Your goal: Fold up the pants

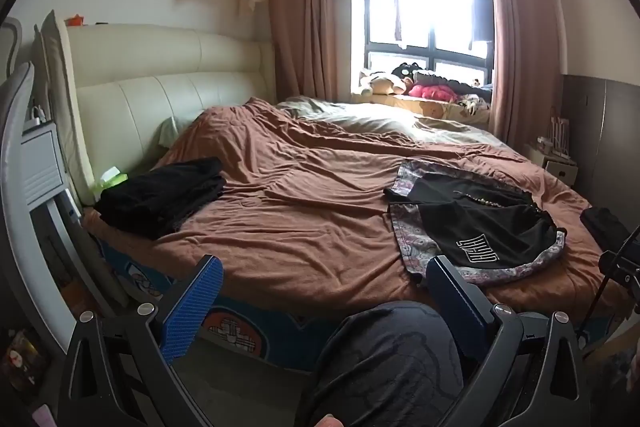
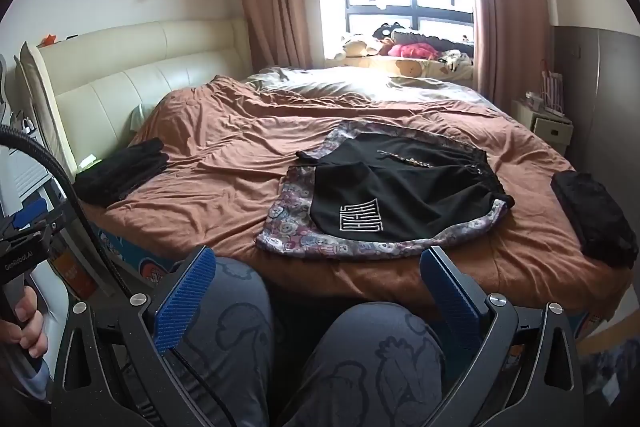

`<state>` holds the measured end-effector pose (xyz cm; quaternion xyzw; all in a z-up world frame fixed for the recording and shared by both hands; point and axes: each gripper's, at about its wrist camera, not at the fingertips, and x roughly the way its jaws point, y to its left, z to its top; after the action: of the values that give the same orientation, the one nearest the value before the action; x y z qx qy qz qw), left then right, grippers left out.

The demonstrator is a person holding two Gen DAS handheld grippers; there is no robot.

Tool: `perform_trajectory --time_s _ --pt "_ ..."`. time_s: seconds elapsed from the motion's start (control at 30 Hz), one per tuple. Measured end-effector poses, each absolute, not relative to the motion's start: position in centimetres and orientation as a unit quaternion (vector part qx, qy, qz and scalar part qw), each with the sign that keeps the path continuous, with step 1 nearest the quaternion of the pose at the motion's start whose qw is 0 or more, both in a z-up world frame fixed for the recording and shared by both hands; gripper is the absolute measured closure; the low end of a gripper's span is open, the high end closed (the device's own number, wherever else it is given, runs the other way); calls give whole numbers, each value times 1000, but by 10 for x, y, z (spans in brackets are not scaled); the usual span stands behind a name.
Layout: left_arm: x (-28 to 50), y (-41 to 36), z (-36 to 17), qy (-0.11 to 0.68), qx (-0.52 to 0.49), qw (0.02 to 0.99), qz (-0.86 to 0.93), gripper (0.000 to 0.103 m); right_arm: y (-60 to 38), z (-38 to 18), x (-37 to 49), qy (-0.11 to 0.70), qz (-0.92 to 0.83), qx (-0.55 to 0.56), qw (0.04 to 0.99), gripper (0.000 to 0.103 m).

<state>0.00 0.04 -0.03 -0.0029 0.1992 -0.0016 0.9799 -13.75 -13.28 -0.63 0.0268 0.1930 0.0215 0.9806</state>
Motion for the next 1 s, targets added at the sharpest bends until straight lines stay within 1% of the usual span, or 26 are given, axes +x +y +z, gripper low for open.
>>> perform_trajectory --time_s 0.23,0.33,1.0 --pt "-4 -4 -3 197 -6 980 5 0 -133 -6 -137 194 20 26 980 0" --pt "-1 8 0 200 -14 980 5 0 -125 -5 -136 194 21 25 981 0" --pt "-1 14 -3 207 -27 978 -2 0 -127 -5 -137 193 28 17 981 0"
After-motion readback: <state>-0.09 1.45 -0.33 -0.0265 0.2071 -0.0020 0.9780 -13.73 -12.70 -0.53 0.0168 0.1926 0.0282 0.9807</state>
